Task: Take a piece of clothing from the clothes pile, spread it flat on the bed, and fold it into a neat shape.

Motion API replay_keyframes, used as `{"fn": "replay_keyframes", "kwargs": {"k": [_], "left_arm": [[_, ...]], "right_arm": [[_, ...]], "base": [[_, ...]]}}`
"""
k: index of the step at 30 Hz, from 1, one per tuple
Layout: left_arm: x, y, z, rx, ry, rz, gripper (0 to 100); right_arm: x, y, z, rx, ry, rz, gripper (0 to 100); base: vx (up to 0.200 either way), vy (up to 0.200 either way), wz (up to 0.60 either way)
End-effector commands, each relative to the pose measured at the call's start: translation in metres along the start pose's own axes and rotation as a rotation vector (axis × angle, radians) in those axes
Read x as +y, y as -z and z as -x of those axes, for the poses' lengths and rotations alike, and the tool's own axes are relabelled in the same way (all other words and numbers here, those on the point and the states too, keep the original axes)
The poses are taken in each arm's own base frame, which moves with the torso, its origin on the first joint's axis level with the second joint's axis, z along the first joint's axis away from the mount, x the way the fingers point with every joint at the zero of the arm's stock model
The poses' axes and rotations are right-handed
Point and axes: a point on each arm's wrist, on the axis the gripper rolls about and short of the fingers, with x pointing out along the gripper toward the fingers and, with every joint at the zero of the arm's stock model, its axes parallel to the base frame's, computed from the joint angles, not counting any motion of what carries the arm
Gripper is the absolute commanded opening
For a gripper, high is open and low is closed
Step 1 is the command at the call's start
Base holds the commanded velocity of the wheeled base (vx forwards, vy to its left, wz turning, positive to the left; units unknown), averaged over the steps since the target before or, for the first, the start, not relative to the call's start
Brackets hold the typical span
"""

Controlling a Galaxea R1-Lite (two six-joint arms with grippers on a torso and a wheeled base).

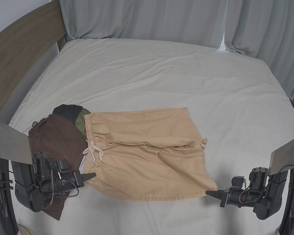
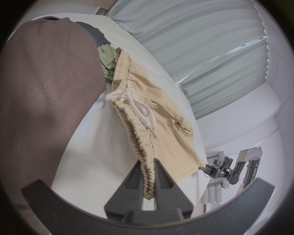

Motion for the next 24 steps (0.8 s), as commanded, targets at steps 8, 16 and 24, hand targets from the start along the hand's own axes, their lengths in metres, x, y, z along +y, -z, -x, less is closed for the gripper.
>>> {"fn": "replay_keyframes", "kwargs": {"k": [8, 16, 24], "left_arm": [[-0.004, 0.018, 0.031, 0.081, -0.009, -0.005, 0], [0.006, 0.027, 0.024, 0.126, -0.026, -0.030, 0], [0.010, 0.033, 0.023, 0.151, -0.038, -0.045, 0]], "right_arm": [[0.018, 0.020, 0.044, 0.079, 0.046, 0.023, 0], [0.010, 0.029, 0.043, 0.106, 0.063, -0.014, 0], [0.006, 0.032, 0.044, 0.117, 0.075, -0.034, 0]], "base": [[0.000, 0.000, 0.00], [0.000, 0.000, 0.00], [0.000, 0.000, 0.00]]}}
